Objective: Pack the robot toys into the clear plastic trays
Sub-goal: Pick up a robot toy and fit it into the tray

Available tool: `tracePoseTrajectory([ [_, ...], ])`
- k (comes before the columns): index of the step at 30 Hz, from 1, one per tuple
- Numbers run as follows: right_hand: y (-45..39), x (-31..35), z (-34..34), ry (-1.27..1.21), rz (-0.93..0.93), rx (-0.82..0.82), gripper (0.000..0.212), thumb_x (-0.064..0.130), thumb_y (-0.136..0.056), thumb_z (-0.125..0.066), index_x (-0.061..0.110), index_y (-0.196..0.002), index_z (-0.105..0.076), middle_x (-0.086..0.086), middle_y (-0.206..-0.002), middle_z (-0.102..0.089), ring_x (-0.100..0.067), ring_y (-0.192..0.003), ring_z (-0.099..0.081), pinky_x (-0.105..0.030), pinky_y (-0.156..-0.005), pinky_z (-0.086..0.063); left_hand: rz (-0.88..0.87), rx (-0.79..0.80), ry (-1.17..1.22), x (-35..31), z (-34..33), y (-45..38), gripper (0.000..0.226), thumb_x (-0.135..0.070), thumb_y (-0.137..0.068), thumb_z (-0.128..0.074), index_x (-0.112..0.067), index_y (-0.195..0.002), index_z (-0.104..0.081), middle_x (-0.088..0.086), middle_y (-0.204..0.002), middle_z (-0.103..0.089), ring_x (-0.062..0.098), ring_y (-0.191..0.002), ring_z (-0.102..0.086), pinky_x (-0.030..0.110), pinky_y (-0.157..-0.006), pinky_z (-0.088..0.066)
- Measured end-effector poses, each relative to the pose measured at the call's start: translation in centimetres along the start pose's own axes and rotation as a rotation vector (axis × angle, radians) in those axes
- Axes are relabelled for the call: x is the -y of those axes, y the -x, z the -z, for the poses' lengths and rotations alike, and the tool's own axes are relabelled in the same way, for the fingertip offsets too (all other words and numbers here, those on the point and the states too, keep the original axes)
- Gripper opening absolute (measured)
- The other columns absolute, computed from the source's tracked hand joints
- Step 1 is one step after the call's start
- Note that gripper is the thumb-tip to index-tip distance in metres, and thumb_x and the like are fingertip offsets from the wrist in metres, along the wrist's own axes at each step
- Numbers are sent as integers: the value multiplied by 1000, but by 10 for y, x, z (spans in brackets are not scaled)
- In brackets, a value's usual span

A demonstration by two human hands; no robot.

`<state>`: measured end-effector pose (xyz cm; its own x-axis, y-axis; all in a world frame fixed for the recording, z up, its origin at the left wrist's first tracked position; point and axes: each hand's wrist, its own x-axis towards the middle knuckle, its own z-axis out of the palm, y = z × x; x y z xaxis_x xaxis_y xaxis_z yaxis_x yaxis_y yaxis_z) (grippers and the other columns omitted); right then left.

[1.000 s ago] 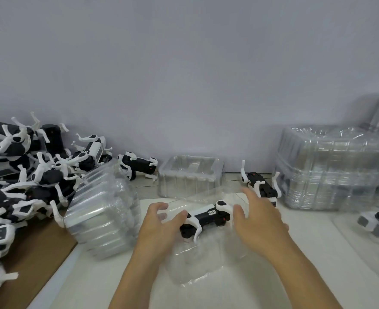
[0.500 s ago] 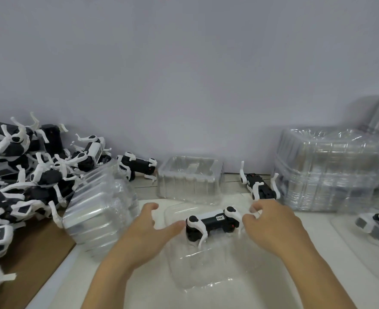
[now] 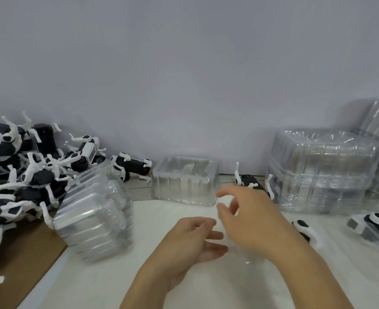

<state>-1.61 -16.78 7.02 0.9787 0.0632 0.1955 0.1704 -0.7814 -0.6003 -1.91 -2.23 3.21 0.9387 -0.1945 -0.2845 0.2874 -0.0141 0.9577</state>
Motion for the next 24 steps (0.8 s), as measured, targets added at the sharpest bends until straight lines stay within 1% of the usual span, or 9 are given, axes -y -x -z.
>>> tracePoseTrajectory([
  [3, 1, 2, -16, -14, 29, 144, 29, 42, -96, -48, 41, -125, -56, 6, -115, -57, -6, -92, -60, -29, -83, -53, -65, 11, -71, 0, 1, 0, 31, -15, -103, -42, -7, -106, -72, 10, -99, -76, 20, -91, -73, 30, -83, -59],
  [5, 2, -1, -21, 43, -5, 195, 32, 42, -97, -47, 41, -129, -53, 5, -121, -54, -11, -103, -58, -32, -89, -51, -159, -227, -113, -2, 6, -3, 26, -8, -100, -46, -9, -105, -71, 6, -90, -76, 18, -82, -74, 28, -74, -60],
  [8, 1, -10, -20, 110, -62, 225, 38, 41, -99, -46, 38, -136, -48, 3, -131, -48, -16, -116, -54, -29, -95, -46, -427, -651, -201, -9, 22, -5, 22, 1, -93, -52, -11, -98, -70, 1, -82, -73, 19, -75, -69, 40, -72, -60],
  [11, 0, -17, -14, 144, -116, 209, 41, 41, -99, -45, 35, -139, -45, 2, -140, -45, -16, -125, -48, -29, -98, -43, -712, -1024, -377, -22, 43, 6, 22, 1, -88, -56, -18, -93, -66, -7, -87, -67, 21, -86, -62, 21, -71, -48],
  [14, -2, -24, -8, 157, -191, 178, 40, 41, -100, -46, 30, -138, -47, 1, -139, -47, -16, -120, -52, -26, -89, -43, -789, -1393, -472, -25, 63, 18, 25, -5, -86, -58, -15, -109, -61, 4, -107, -56, 30, -110, -44, 24, -80, -27],
  [16, -4, -31, -4, 163, -247, 156, 38, 41, -100, -47, 28, -135, -50, 1, -136, -50, -16, -114, -54, -25, -86, -42, -749, -1558, -463, -23, 70, 22, 34, -13, -85, -60, -11, -119, -57, 16, -120, -53, 41, -119, -39, 32, -87, -26],
  [18, -6, -38, 0, 179, -310, 133, 35, 39, -99, -48, 26, -131, -54, -1, -134, -51, -18, -109, -56, -26, -88, -45, -567, -1597, -425, -20, 78, 21, 53, -27, -83, -67, -12, -131, -49, 20, -136, -46, 45, -129, -33, 47, -99, -29],
  [21, -10, -52, 3, 202, -414, 26, 26, 33, -97, -50, 20, -117, -61, -7, -125, -59, -26, -111, -55, -35, -96, -47, -264, -1467, -388, -14, 91, 19, 83, -45, -76, -78, -15, -141, -37, 18, -150, -31, 44, -136, -28, 55, -110, -23],
  [24, -8, -65, 6, 269, -596, -78, 30, 34, -94, -50, 21, -119, -58, -14, -127, -55, -35, -121, -45, -41, -105, -36, -137, -1368, -413, -10, 98, 19, 79, -40, -75, -79, -18, -137, -35, 18, -149, -27, 47, -127, -36, 55, -108, -25],
])
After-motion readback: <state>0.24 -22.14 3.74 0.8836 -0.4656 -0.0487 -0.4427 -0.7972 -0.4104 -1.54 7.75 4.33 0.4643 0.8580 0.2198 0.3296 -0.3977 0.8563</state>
